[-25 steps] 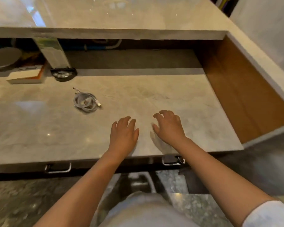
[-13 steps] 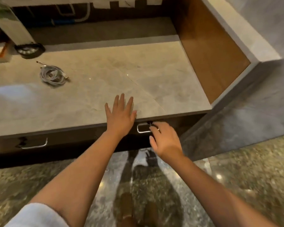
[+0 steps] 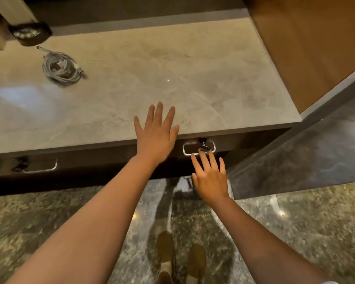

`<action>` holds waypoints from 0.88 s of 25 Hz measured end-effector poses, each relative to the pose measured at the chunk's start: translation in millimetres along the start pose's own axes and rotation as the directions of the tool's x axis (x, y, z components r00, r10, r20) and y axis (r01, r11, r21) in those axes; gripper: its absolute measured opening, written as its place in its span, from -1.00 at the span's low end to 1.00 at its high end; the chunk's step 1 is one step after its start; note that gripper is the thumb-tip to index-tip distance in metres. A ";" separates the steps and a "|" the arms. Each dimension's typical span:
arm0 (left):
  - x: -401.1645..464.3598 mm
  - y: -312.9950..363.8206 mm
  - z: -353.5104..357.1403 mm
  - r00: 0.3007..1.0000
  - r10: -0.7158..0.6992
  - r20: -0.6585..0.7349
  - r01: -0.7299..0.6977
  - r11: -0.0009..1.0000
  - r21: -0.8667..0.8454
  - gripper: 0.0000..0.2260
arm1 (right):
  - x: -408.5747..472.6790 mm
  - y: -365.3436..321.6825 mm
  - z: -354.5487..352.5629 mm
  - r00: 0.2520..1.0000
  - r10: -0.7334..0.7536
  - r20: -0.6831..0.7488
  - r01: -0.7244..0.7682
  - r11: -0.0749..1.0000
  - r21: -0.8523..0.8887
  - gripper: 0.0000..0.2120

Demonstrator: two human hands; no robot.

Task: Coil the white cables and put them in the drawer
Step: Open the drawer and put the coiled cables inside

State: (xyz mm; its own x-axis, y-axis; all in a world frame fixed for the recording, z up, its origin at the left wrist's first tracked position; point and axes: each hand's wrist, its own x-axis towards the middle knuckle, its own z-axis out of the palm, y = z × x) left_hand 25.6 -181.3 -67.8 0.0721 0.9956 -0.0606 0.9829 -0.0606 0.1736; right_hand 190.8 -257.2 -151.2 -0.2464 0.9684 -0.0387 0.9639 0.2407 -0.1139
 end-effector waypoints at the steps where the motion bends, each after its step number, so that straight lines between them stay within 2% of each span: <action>1: -0.5 0.6 0.3 1.000 0.000 -0.010 0.001 1.000 0.008 -0.52 | 1.1 3.3 3.7 1.000 0.004 0.016 -0.004 1.000 -0.012 -0.36; 5: 1.1 1.2 2.3 1.000 0.000 -0.022 0.001 1.000 0.021 -0.52 | 6.4 -0.4 10.3 0.997 0.055 0.060 -0.056 0.998 0.016 -0.29; 11: 0.4 0.9 -0.3 1.000 -0.005 0.016 0.005 1.000 0.007 -0.52 | -8.7 -10.4 10.4 0.988 0.132 0.079 -0.139 0.986 0.095 -0.38; 18: 2.6 0.4 -0.5 0.998 -0.019 0.055 0.019 1.000 0.006 -0.51 | -97.3 -7.1 20.8 0.990 0.075 0.120 -0.074 0.997 -0.011 -0.36; 22: -13.3 3.6 3.0 0.998 -0.050 0.027 0.050 0.999 0.008 -0.52 | -120.6 -9.6 17.9 0.982 0.100 0.159 -0.095 0.995 -0.039 -0.39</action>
State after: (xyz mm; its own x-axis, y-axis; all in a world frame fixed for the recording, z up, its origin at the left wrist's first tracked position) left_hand 28.7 -195.0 -69.4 0.0275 0.9950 -0.0956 0.9867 -0.0116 0.1621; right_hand 209.5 -377.5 -163.2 -0.1618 0.9648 -0.2072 0.9861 0.1503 -0.0705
